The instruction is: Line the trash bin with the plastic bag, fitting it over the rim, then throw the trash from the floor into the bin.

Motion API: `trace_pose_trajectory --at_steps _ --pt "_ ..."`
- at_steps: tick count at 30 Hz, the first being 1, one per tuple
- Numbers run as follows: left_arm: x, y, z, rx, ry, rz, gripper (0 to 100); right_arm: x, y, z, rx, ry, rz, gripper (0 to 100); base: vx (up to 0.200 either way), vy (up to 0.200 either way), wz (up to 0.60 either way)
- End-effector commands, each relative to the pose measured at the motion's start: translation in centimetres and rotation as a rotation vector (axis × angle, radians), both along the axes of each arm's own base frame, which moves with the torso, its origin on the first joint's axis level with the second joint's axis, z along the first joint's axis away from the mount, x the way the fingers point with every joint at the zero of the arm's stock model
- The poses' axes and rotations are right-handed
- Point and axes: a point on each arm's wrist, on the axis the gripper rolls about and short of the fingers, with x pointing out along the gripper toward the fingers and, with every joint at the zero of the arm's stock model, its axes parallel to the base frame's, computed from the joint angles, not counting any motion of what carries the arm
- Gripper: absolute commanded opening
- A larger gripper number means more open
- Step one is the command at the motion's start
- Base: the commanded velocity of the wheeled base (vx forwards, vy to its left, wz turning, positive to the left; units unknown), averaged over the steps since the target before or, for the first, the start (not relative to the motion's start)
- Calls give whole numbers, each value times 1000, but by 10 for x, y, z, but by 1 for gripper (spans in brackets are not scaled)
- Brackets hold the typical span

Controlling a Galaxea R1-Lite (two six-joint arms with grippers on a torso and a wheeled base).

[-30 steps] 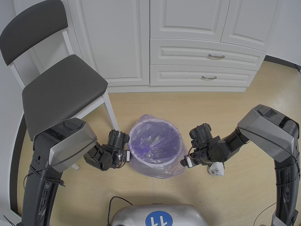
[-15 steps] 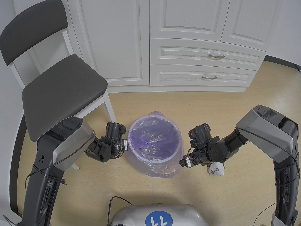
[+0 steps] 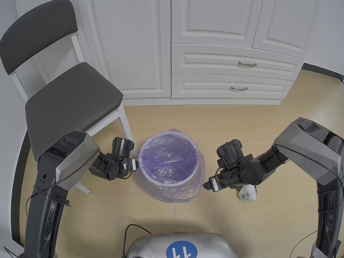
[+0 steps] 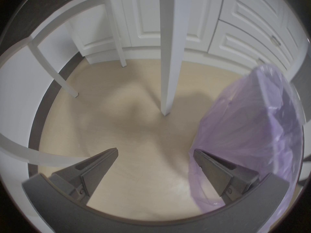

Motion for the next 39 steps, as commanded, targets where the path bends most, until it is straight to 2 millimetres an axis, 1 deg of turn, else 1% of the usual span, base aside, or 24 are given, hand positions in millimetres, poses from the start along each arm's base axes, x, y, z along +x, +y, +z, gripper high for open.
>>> trace_pose_trajectory --at_steps 1,2,3,6,9,13,15,19,21,22,24,25,29,30,33,34,35,36,39 --pt "-25 41 25 47 65 -119 100 -1 -3 -1 0 9 -4 100 0 0 0" --pt "-25 41 25 47 65 -119 100 -1 -3 -1 0 9 -4 100 0 0 0" --pt "-31 52 31 22 48 -193 100 -1 -5 -5 -4 19 -6 100 0 0 0" --pt "-37 58 35 -22 -19 -250 100 0 -5 -8 0 28 -5 100 0 0 0" --pt "-37 60 35 -36 -73 -259 100 0 -6 -8 -1 29 -7 100 0 0 0" --pt "-38 61 34 -38 -81 -266 100 1 -7 -8 -1 29 -10 100 0 0 0" --pt "-52 69 30 -75 -41 -360 100 2 -9 -6 3 22 -16 100 0 0 0" --pt "-79 75 21 -98 -57 -585 100 3 -12 -5 4 21 -24 100 0 0 0" --pt "-87 73 14 -85 -95 -679 100 3 -12 -4 3 19 -22 100 0 0 0" --pt "-88 72 11 -78 -100 -688 100 4 -13 -4 4 20 -23 100 0 0 0" --pt "-91 63 3 -69 -99 -721 100 4 -12 -4 5 18 -21 100 0 0 0" --pt "-91 61 2 -69 -99 -724 100 4 -12 -4 5 18 -21 100 0 0 0" --pt "-91 39 -4 -65 -99 -788 100 4 -13 -2 5 15 -22 100 0 0 0" --pt "-87 34 -7 -45 -108 -812 100 4 -13 -1 7 13 -22 100 0 0 0" --pt "-78 31 -10 -4 -130 -845 100 4 -13 -1 7 13 -23 100 0 0 0" --pt "-71 28 -13 19 -144 -864 100 4 -13 -2 5 14 -22 100 0 0 0" --pt "-71 28 -13 19 -144 -864 100 4 -13 -2 5 14 -22 100 0 0 0" --pt "-61 24 -14 48 -160 -887 100 4 -13 -1 6 12 -22 100 0 0 0" --pt "-56 21 -16 62 -127 -910 100 4 -15 1 7 10 -25 100 0 0 0"
